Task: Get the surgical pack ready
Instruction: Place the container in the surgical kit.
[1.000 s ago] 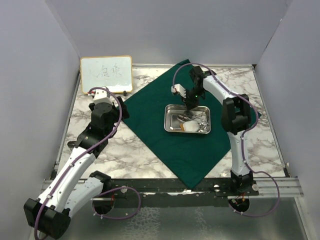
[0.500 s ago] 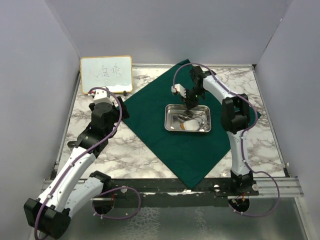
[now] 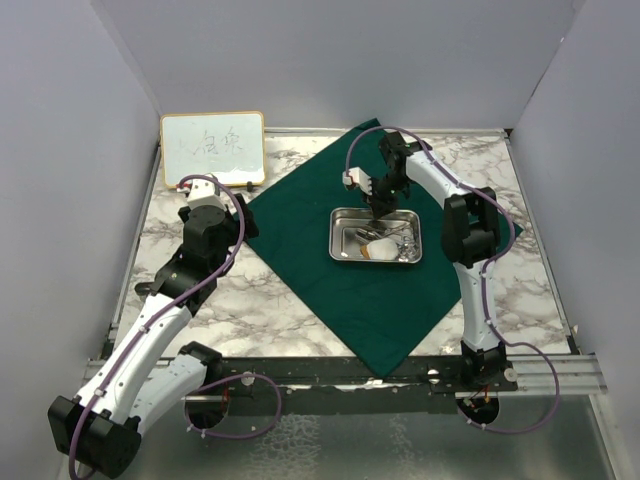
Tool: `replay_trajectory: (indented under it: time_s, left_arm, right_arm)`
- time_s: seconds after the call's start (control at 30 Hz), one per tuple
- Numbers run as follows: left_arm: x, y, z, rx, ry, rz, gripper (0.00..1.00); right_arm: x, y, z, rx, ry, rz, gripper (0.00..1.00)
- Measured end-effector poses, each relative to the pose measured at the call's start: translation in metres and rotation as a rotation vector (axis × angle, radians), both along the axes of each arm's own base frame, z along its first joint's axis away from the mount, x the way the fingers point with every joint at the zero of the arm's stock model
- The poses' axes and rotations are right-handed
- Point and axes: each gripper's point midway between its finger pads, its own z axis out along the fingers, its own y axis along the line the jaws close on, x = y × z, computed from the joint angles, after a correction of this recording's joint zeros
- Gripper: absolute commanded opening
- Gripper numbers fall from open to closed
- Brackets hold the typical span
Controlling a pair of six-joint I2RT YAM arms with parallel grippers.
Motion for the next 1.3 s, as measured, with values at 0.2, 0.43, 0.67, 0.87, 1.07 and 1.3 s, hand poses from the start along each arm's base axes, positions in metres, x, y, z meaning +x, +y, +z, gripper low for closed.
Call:
replay_trajectory:
  time_s: [0.2,0.43,0.67,0.87,1.07,1.3]
  left_arm:
    - [0.000,0.000,0.000,0.000,0.000,0.000,0.82]
    - [0.000,0.000,-0.001,0.000,0.001,0.000,0.82]
    - [-0.001,0.000,-0.007,0.002,0.012,0.000,0.82]
    - [0.001,-0.006,-0.009,-0.006,0.020,-0.025,0.89]
    - [0.003,-0.031,-0.023,-0.031,0.076,-0.146,0.92]
    - [-0.010,-0.082,-0.056,-0.151,0.226,-0.372,0.92]
  right_arm:
    - [0.004,0.001,-0.001,0.004,-0.016,0.000,0.23]
    - [0.011,-0.001,-0.006,-0.003,-0.066,-0.021,0.46]
    - [0.019,0.001,0.030,0.029,-0.155,-0.034,0.61]
    - [0.019,0.003,0.095,0.097,-0.287,-0.091,0.97]
    - [0.000,-0.003,0.158,0.217,-0.412,-0.262,0.98]
    - [-0.034,-0.015,0.205,0.457,-0.500,-0.576,1.00]
